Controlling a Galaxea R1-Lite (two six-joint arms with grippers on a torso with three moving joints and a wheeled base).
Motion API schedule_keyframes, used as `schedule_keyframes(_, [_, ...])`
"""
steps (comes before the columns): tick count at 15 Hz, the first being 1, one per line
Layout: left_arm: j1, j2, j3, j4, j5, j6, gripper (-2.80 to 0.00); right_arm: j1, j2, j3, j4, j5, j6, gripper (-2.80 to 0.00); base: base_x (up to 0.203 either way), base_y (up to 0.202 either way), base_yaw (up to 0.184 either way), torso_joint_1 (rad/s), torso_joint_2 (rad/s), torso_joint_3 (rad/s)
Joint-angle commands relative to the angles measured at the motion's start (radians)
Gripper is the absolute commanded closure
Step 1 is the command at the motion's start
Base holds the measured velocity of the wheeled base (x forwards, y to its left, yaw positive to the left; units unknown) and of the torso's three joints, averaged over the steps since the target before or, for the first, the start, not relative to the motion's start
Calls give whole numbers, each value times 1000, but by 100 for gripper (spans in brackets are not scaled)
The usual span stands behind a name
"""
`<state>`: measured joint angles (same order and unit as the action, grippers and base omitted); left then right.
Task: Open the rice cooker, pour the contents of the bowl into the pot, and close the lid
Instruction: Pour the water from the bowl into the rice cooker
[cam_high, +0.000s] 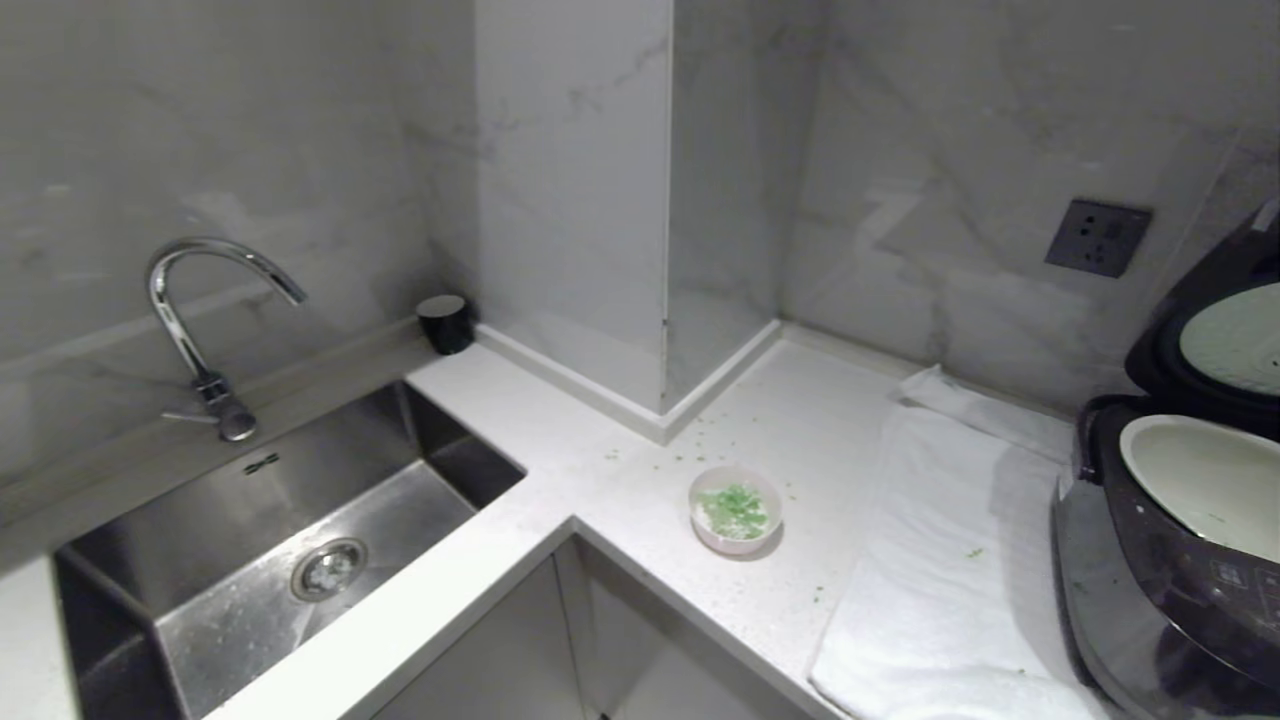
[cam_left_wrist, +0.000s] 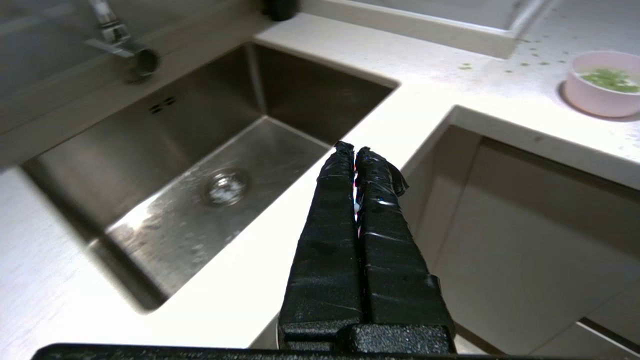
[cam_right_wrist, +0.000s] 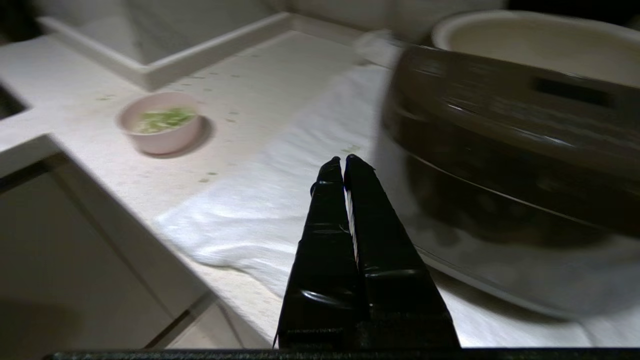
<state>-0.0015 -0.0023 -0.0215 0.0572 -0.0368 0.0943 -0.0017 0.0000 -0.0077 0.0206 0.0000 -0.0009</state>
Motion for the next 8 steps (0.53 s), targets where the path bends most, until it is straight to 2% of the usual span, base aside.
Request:
schedule_keyframes(1, [1,1,0,0,0,1,0,2,0,0,1,-1,-1,0,0,12,-155,15,7,4])
schedule_keyframes(8, [1,1,0,0,3,4,0,2,0,0,1,0,-1,0,1,7,-175,4,2,1])
